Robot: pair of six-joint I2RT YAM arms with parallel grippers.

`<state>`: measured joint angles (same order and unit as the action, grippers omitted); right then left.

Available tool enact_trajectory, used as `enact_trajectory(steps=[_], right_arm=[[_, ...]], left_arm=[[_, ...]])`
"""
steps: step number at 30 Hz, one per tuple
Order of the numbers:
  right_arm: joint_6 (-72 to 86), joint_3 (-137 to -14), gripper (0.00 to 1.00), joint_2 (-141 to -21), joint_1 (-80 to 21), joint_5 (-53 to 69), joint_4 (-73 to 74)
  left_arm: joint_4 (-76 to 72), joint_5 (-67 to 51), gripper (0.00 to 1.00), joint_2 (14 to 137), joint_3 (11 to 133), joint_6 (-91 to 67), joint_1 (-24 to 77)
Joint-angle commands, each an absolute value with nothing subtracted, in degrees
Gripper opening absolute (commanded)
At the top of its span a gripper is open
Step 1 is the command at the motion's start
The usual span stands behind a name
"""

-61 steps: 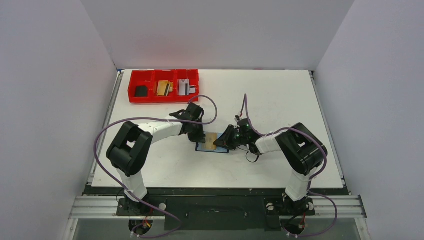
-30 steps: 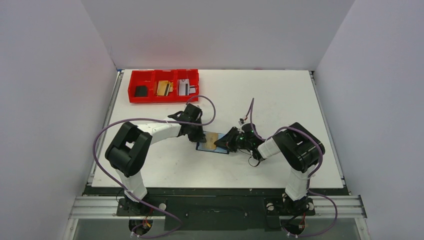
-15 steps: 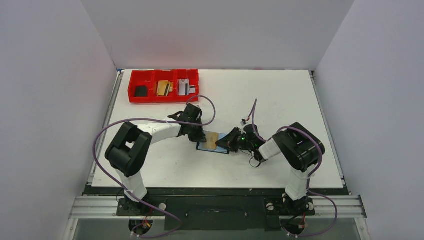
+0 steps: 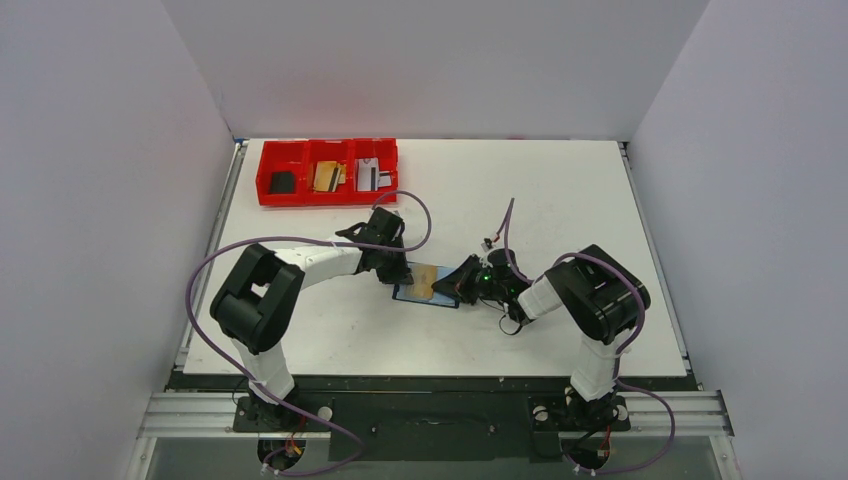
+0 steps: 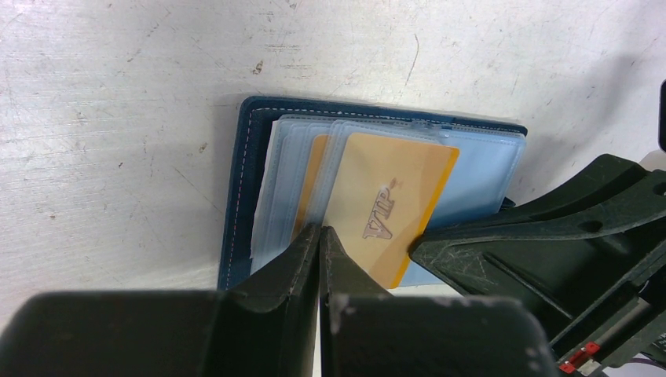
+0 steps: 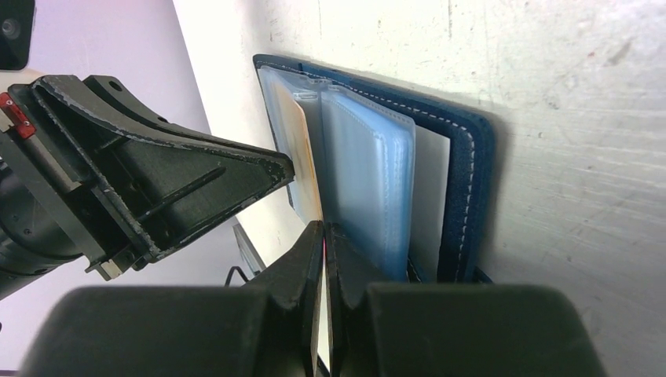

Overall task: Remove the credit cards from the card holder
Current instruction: Remove the credit card from the card holder.

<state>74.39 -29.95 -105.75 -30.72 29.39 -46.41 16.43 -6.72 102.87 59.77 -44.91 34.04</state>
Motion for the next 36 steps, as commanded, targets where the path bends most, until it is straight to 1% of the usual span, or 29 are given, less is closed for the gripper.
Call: enact_trajectory(steps=[1, 8, 36], right_arm=[[70.92, -30.55, 0.00, -103.26, -30.17, 28.46, -46.03], [66.82, -30.62, 0.00, -100.14, -29.58, 26.75, -39.09], [62.08, -29.25, 0.00, -93.63, -27.80, 25.67, -30.93]], left_arm=[[22.30, -2.52, 0.00, 107.05, 56.16, -43.77, 33.77], [21.83, -2.32, 0.00, 106.51, 54.77, -43.79, 33.15], [22.66, -2.32, 0.00, 104.65, 55.59, -43.05, 32.43]])
